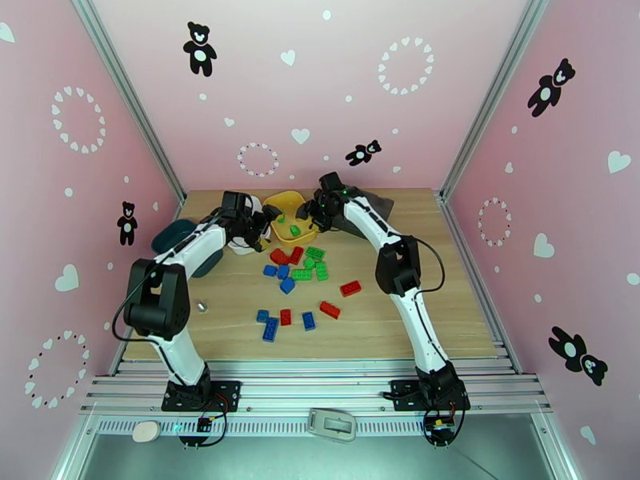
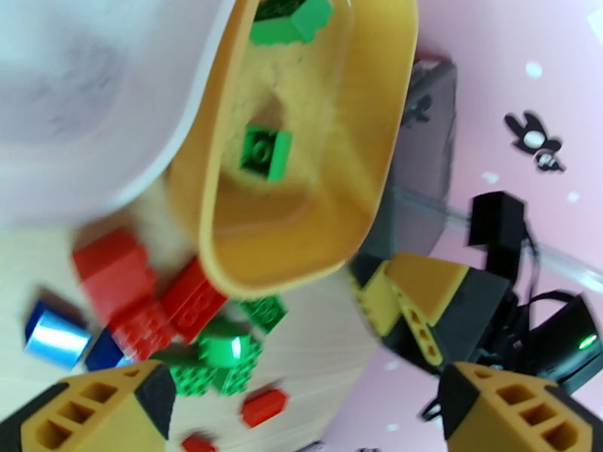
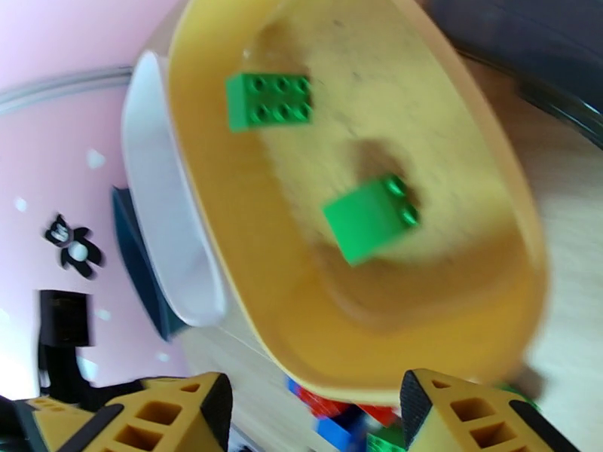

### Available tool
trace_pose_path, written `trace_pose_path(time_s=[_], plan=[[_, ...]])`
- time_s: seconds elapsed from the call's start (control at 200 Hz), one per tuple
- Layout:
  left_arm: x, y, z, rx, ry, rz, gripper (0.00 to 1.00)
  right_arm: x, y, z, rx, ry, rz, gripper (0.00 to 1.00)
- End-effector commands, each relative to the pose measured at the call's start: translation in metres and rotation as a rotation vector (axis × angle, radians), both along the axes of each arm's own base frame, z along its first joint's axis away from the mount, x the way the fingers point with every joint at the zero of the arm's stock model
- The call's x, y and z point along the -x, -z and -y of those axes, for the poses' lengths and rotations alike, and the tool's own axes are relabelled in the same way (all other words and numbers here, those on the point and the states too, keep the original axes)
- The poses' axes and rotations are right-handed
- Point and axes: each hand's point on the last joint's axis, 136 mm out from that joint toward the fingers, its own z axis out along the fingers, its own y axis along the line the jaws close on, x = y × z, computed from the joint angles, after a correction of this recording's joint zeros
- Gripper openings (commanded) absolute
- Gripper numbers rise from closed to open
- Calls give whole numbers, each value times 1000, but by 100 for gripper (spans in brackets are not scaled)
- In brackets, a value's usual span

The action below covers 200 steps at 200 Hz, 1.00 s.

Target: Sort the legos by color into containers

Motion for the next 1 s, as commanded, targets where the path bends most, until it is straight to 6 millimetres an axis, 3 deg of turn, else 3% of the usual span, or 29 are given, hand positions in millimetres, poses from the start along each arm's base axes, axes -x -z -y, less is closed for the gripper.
trace_pose_path(time_s=[0.0, 0.235, 0.526, 0.746, 0.996], plan=[[34, 0, -9, -151, 59, -9, 99, 34, -29, 34, 141, -76, 56, 65], [74, 20, -4, -256, 125, -48, 98, 82, 9, 67, 347, -130, -1, 67], [110, 42, -19, -289, 91, -106, 99, 128, 50, 61, 529, -233, -65, 66], [125, 49, -25, -295, 78, -129, 98, 145, 74, 54, 582, -263, -108, 59], [136, 52, -28, -292, 74, -134, 98, 150, 92, 57, 619, -260, -137, 53]])
